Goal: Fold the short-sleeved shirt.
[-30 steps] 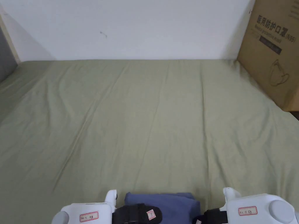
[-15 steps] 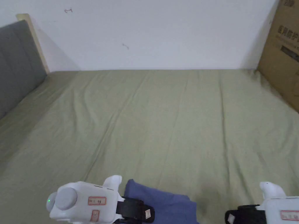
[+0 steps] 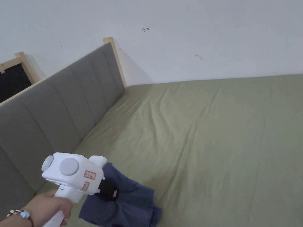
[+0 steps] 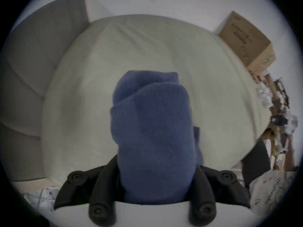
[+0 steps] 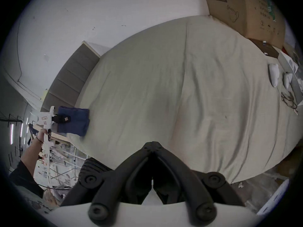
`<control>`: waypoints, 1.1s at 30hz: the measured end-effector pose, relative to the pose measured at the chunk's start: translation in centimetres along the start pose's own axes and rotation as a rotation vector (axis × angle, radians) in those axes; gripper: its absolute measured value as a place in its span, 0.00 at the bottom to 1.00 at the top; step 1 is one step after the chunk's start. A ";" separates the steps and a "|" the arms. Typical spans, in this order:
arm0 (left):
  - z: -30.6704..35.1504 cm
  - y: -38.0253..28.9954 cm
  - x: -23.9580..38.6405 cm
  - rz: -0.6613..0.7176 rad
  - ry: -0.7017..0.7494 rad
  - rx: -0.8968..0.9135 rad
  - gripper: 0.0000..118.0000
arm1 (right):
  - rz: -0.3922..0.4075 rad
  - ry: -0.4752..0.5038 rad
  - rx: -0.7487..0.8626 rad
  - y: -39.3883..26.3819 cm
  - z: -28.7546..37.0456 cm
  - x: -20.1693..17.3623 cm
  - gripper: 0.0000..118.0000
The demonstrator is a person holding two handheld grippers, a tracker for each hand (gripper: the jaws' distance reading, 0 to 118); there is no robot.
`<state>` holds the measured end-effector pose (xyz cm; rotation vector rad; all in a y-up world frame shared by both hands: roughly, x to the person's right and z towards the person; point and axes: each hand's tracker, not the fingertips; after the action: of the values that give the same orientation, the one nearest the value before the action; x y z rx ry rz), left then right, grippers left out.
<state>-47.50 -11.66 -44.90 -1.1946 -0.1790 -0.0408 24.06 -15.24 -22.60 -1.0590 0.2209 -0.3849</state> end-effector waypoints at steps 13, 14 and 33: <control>5.4 -2.1 -3.2 0.042 0.297 0.142 0.95 | 0.003 -0.006 0.068 1.1 1.4 -1.4 0.00; 5.7 -2.3 -2.1 0.027 0.301 0.169 0.95 | 0.003 0.001 0.077 1.2 1.6 -1.4 0.00; 18.5 -6.2 32.9 -0.019 -0.086 0.913 0.04 | 0.259 -0.109 0.559 4.6 9.8 -8.7 0.00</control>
<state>-18.05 5.32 -27.37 -0.2831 -0.2481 0.0715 20.59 -1.81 -22.04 -0.4898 0.1381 -0.1375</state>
